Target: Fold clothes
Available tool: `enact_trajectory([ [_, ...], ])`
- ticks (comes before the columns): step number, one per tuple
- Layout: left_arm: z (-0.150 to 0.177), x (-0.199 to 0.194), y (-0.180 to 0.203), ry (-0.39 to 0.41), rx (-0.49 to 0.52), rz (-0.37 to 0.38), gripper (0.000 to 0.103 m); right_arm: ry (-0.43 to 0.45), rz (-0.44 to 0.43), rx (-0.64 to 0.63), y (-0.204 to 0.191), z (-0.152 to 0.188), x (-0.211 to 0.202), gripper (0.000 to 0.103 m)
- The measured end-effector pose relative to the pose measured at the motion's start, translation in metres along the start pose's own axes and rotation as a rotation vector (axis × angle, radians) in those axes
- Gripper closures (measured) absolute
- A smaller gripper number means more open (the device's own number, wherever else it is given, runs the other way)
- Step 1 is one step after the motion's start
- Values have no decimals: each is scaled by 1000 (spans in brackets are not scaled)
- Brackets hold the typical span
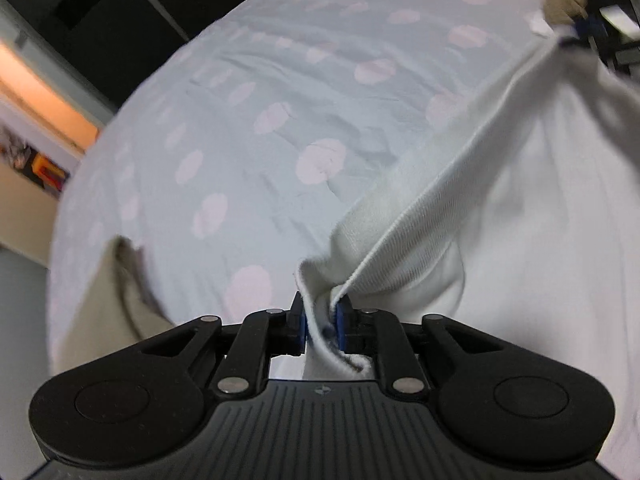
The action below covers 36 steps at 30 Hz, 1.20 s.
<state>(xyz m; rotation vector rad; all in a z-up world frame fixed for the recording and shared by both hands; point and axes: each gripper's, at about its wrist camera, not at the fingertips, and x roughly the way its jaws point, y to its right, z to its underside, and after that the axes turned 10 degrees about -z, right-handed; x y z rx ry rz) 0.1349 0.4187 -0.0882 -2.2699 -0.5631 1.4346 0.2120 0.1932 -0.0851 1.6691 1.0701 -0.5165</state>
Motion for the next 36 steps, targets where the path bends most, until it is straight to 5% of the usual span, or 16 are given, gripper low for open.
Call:
enact_trajectory([
  [2,2,11,-5,-7,-59,13,83,-9,-15,34,0,4,17,95],
  [7,21,6,-29,21,-200,52,72,44,-25,184,17,11,28,64],
  [9,33,-3,-44,43,-269,52,52,70,-37,260,22,16,19,57],
  [13,56,-13,-57,44,-363,59,48,87,-73,393,45,18,18,57],
  [19,86,-4,-54,-16,-438,60,47,64,-154,674,68,66,20,57],
  [25,111,22,-59,-61,-616,91,62,87,-293,964,76,114,33,60],
  [27,118,29,-64,-86,-682,120,93,92,-345,1028,71,123,39,60],
  [28,121,31,-66,-96,-714,130,100,90,-368,1058,69,126,43,62],
  [29,123,31,-69,-92,-741,126,100,88,-387,1082,67,129,47,67],
  [30,126,28,-74,-72,-765,120,101,81,-378,1082,65,129,48,92],
  [31,128,25,-79,-54,-785,112,101,75,-369,1081,62,129,48,100],
  [36,130,33,-83,-127,-760,102,98,56,-311,1091,61,132,51,100],
])
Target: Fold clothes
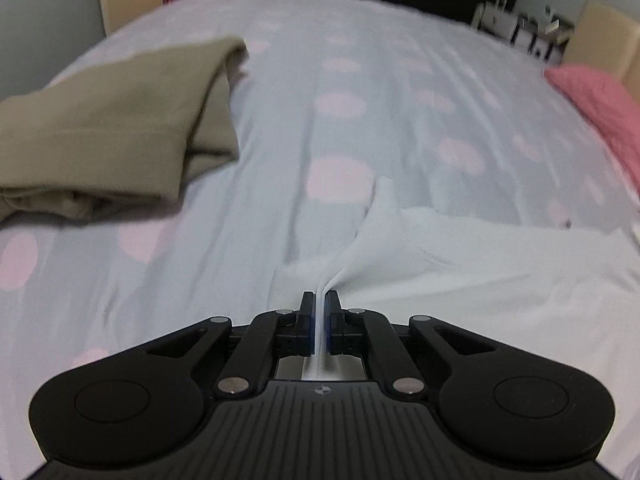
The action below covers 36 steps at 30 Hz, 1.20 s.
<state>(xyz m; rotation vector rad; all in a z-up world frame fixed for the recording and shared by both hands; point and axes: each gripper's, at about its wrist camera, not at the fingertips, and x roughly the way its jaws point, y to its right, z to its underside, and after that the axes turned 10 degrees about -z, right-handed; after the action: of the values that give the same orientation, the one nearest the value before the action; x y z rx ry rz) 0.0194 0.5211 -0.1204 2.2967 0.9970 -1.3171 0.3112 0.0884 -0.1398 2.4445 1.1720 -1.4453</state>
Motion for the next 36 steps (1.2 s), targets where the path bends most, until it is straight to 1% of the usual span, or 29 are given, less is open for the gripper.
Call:
enact_trajectory([
  [1,2,-1,2,-13,15,-8,97,-3,-1,-3,-1,0,-1,99],
  [2,4,-6,3,-7,26,-15,91,-6,-1,-7,-2,1,-2,98],
  [3,6,-11,3,-1,38,-20,84,-10,-1,-11,-3,1,-3,92],
  [4,8,-18,2,8,51,-13,80,-16,2,-20,-4,1,-8,87],
  [5,11,-26,1,15,65,-6,75,-23,3,-31,-6,1,-12,86],
  [8,22,-48,-5,13,123,13,68,-45,-28,-79,-12,7,-34,83],
  [9,27,-56,-6,8,143,13,64,-56,-36,-92,-13,10,-43,82],
  [11,41,-73,-9,0,174,10,58,-79,-55,-113,-16,21,-62,77],
  [12,48,-79,-12,-8,171,10,56,-85,-59,-124,-18,28,-71,74],
  [14,62,-91,-17,-24,164,9,55,-106,-60,-136,-19,42,-87,73],
  [17,82,-102,-22,-64,124,17,55,-139,-68,-123,-17,66,-110,72],
  [18,90,-105,-24,-79,118,17,55,-142,-65,-124,-16,74,-116,69],
  [19,97,-106,-24,-98,128,17,55,-145,-61,-126,-15,82,-122,67],
  [22,118,-114,-19,-116,196,22,55,-147,-53,-135,-11,98,-132,66],
  [26,141,-120,-17,-116,257,2,54,-156,-55,-180,-10,108,-134,66],
  [29,148,-117,-16,-119,271,-15,54,-169,-40,-197,-7,109,-129,66],
  [32,151,-111,-14,-118,284,-23,54,-177,-31,-205,-4,108,-123,61],
  [36,157,-105,-6,-119,348,-44,54,-212,-30,-271,-8,110,-113,58],
])
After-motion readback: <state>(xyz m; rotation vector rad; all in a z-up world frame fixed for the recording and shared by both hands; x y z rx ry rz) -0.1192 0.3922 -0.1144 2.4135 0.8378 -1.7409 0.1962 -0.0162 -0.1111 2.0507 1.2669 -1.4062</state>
